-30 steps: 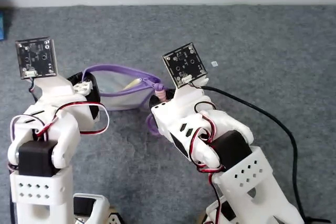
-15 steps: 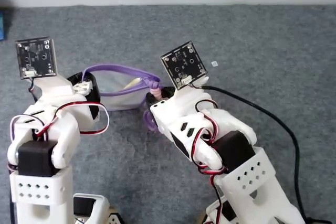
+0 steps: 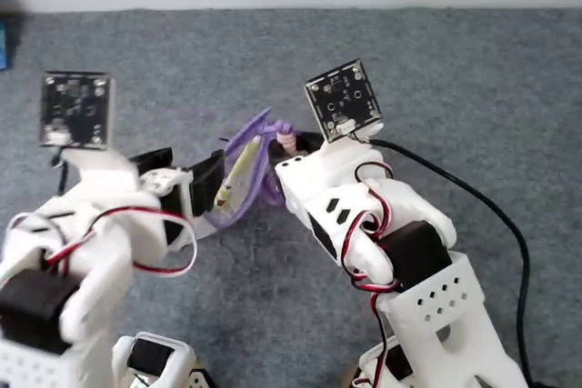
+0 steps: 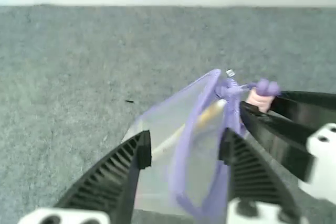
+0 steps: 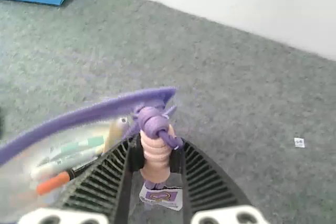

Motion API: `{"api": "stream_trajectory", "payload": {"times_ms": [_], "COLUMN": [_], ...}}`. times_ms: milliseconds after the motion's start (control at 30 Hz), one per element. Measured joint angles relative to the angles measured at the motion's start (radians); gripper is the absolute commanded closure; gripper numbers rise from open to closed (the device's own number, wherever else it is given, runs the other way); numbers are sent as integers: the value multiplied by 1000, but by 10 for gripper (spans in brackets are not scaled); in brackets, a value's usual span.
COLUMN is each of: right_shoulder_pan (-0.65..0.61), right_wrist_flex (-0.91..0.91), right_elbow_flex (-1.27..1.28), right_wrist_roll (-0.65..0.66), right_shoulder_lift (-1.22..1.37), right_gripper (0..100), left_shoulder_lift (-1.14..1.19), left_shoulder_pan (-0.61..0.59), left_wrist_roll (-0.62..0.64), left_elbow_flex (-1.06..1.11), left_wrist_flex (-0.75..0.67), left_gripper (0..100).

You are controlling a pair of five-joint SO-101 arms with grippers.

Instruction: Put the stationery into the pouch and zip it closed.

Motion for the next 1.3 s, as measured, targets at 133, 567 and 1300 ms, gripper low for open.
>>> {"api": "stream_trajectory", "payload": {"times_ms": [133,567,1300], "right_shoulder_pan": [14,18,-46], "right_wrist_flex": [-41,-209,-245], "right_elbow_flex": [0,-37,-71], "right_wrist_roll": [21,190,330], "right_shoulder_lift": [0,6,8], "right_gripper": [991,991,991], "left_shoulder_lift": [-2,-12,-64], "left_shoulder_pan": [3,-269,157], "left_wrist_roll": [0,0,0], "left_elbow_flex": [-140,-259,235], "left_wrist_flex": [63,57,-160], "left_gripper": [735,735,875]}}
